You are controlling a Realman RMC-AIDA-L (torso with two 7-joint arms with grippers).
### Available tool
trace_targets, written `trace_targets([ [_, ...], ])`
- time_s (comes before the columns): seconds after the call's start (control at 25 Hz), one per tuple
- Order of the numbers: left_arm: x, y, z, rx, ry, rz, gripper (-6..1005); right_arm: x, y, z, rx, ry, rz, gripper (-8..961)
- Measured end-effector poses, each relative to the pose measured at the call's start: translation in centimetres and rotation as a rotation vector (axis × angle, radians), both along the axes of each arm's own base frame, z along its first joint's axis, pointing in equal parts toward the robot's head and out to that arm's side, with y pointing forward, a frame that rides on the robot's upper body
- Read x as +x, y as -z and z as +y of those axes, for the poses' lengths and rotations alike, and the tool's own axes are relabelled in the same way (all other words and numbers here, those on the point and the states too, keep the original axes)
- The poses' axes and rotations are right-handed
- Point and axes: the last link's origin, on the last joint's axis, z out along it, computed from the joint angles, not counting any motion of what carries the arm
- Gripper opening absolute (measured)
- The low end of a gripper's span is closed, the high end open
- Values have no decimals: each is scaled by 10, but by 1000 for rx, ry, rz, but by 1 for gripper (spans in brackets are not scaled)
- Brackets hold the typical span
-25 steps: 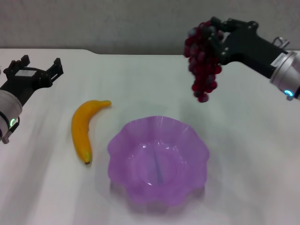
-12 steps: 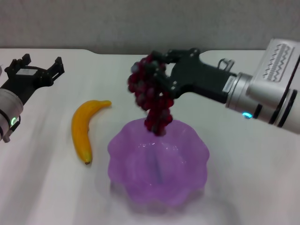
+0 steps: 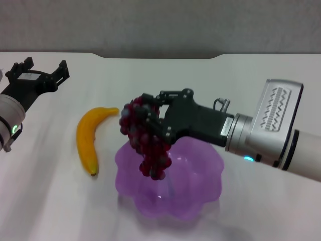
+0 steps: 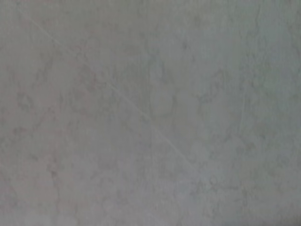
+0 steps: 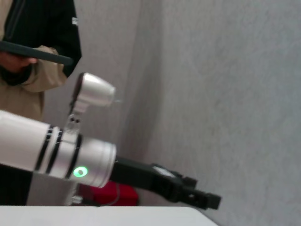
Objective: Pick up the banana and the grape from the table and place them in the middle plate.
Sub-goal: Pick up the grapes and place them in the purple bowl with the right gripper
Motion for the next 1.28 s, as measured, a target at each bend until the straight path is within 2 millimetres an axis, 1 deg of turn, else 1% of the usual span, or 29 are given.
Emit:
trace_targets([
  [0.16, 0, 0, 0, 0, 0, 0, 892, 3, 4, -7, -5, -2, -10, 238],
  [0.52, -1, 0, 0, 0, -2, -1, 892, 11, 6, -15, 1, 7, -18, 237],
  [0.88, 0, 0, 0, 0, -1, -1, 892, 18, 6, -17, 6, 26, -21, 236],
  [1.16, -1, 0, 0, 1, -3, -3, 892, 19, 4, -16, 13, 30, -15, 235],
  [1.28, -1, 0, -1, 1, -3, -3, 892, 19, 3, -15, 17, 32, -12, 274],
])
